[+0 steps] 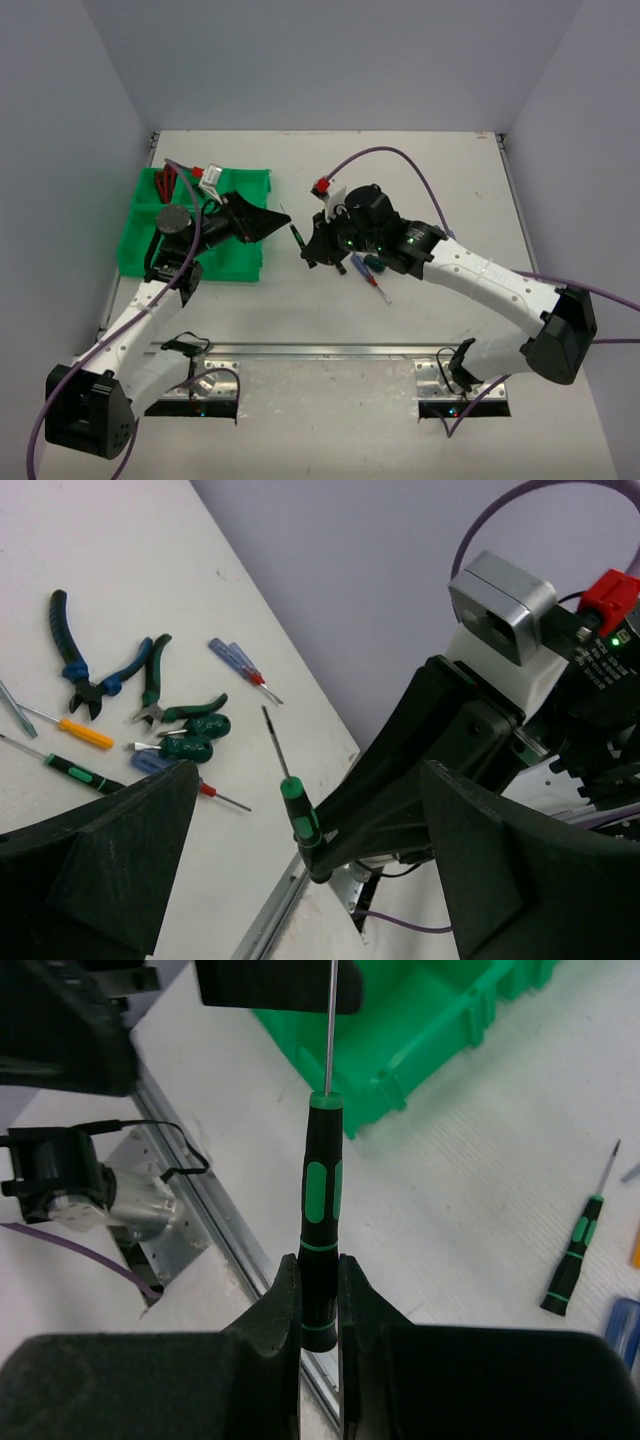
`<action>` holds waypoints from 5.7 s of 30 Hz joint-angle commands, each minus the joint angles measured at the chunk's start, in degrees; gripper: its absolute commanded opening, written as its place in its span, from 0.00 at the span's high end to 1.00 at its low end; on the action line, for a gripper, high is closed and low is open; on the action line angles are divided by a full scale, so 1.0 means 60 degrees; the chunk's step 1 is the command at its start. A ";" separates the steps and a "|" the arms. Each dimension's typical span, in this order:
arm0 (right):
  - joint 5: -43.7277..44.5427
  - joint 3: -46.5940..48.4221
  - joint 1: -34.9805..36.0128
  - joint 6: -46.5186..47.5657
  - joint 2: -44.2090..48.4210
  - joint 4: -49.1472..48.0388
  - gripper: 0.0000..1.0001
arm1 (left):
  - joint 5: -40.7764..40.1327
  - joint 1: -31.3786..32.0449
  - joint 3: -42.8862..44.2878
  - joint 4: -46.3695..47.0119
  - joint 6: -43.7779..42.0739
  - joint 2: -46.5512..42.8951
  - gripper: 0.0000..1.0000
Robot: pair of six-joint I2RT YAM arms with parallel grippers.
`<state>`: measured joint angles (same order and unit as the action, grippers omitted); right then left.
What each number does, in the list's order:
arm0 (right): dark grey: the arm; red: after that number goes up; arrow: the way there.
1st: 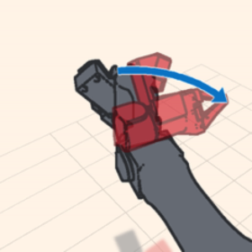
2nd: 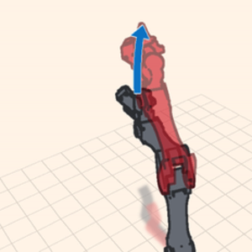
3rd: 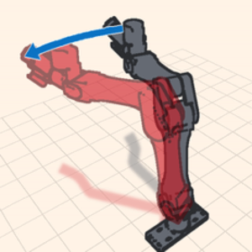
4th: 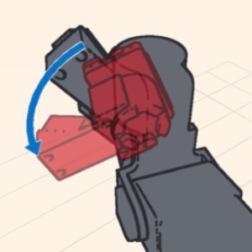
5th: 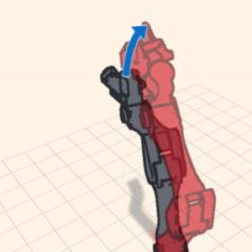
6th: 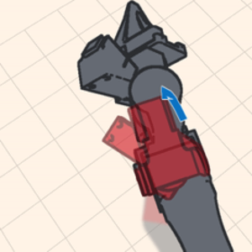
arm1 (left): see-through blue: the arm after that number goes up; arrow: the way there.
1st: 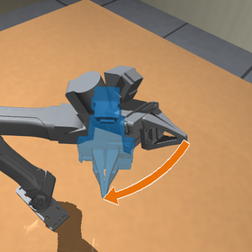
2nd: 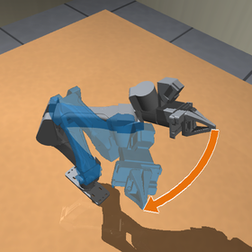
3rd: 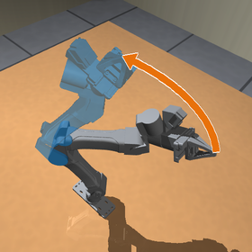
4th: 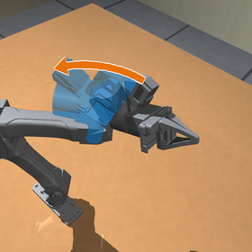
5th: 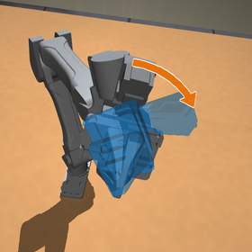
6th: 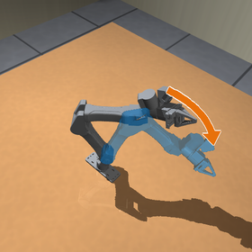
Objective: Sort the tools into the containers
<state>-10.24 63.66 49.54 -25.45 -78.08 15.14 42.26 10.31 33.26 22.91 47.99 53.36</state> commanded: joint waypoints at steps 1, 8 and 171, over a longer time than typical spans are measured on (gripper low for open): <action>-0.0982 0.0088 -0.0053 0.0083 0.0453 -0.1397 1.00 | -0.0172 0.0179 0.0041 0.1173 0.0323 0.0366 0.17; -0.1146 0.0148 -0.0053 -0.0003 0.0406 -0.1850 1.00 | -0.0155 0.0774 0.0131 0.1930 0.0692 0.0949 0.93; 0.6113 0.7314 -0.2381 -0.1061 -0.9187 0.1359 0.55 | -0.5973 -0.0664 0.2488 -0.8359 -0.4377 -0.1991 0.00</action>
<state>22.76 100.78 36.86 -33.19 -130.72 22.91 5.69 6.66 51.08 -23.47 25.57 42.77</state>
